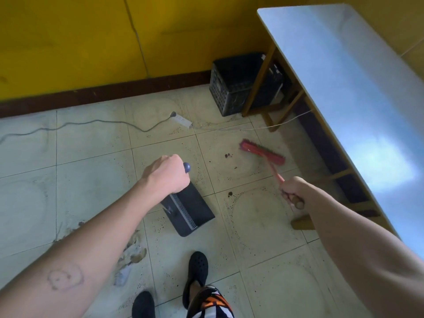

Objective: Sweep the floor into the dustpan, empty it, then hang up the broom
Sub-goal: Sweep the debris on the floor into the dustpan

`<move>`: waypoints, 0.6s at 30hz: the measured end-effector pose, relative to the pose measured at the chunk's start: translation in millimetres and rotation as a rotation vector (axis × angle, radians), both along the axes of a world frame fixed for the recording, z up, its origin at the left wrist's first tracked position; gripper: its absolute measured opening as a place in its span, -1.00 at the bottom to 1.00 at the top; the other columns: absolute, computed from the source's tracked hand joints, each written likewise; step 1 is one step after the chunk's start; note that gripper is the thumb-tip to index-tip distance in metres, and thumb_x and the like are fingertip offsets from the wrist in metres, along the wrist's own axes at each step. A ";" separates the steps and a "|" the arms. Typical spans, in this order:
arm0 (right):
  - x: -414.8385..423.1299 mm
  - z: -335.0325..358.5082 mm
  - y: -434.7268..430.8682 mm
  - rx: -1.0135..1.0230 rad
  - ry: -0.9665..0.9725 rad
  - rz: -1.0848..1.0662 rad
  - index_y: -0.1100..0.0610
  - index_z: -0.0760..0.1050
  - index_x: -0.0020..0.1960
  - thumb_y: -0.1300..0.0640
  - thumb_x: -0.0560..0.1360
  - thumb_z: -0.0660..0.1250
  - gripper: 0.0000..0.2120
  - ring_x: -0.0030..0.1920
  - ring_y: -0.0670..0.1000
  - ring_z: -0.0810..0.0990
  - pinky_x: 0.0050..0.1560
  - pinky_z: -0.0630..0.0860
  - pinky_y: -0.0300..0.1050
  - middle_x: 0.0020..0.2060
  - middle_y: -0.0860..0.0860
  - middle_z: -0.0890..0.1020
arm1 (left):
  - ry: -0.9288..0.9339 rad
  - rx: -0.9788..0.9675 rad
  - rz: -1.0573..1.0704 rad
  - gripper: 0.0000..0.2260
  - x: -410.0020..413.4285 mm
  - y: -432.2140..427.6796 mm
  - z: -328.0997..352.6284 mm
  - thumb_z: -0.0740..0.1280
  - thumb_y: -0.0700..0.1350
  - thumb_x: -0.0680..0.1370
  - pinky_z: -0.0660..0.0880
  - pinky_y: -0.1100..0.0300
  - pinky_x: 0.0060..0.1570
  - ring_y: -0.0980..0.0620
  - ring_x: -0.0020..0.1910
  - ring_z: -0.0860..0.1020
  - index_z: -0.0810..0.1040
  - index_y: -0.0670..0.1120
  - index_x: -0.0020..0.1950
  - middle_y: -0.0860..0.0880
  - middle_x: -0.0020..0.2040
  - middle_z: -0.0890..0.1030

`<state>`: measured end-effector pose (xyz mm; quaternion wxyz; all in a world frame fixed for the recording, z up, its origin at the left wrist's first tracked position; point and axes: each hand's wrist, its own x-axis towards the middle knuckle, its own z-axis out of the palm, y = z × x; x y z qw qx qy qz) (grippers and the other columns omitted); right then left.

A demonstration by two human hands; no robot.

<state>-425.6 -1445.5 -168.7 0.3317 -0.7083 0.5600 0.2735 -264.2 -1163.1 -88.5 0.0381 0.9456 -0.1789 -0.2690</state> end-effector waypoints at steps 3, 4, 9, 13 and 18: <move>8.7 -6.2 -19.4 -0.049 0.033 0.034 0.21 0.41 -0.48 0.30 0.48 0.21 -0.66 -0.67 0.00 0.36 -0.52 0.39 -0.23 -0.68 0.08 0.43 | 0.008 0.014 0.007 -0.79 2.2 -13.0 -3.0 0.24 -0.09 0.56 0.30 0.21 -0.43 0.01 -0.40 0.46 0.42 -0.10 -0.27 -0.05 -0.31 0.52; 11.1 -7.2 -23.5 -0.046 0.050 0.038 0.21 0.40 -0.46 0.32 0.47 0.21 -0.68 -0.72 -0.02 0.33 -0.55 0.38 -0.26 -0.71 0.06 0.41 | 0.005 0.020 0.001 -0.79 2.7 -16.8 -4.1 0.24 -0.09 0.56 0.30 0.21 -0.44 0.02 -0.40 0.46 0.42 -0.10 -0.27 -0.05 -0.32 0.52; 13.3 -26.2 -28.6 0.033 0.156 0.117 0.24 0.39 -0.40 0.38 0.48 0.16 -0.72 -0.81 -0.05 0.28 -0.67 0.28 -0.40 -0.79 0.02 0.36 | 0.001 0.080 -0.022 -0.79 2.5 -24.8 -12.0 0.26 -0.08 0.56 0.28 0.22 -0.45 0.03 -0.41 0.46 0.46 -0.10 -0.25 -0.04 -0.32 0.53; -1.1 -49.5 -14.8 0.067 0.220 0.140 0.25 0.44 -0.33 0.29 0.54 0.15 -0.73 -0.72 -0.02 0.37 -0.61 0.34 -0.31 -0.68 0.06 0.45 | 0.006 0.126 -0.043 -0.79 2.4 -21.9 -14.1 0.26 -0.05 0.57 0.34 0.21 -0.41 0.01 -0.38 0.50 0.48 -0.10 -0.25 -0.04 -0.31 0.56; -20.1 -54.4 16.5 0.077 0.362 0.268 0.29 0.49 -0.03 0.24 0.54 0.15 -0.82 -0.74 -0.04 0.37 -0.63 0.33 -0.35 -0.53 0.06 0.52 | -0.004 0.144 -0.080 -0.77 -2.2 -11.4 -13.7 0.25 -0.03 0.58 0.38 0.20 -0.39 0.01 -0.36 0.54 0.50 -0.11 -0.22 -0.04 -0.30 0.57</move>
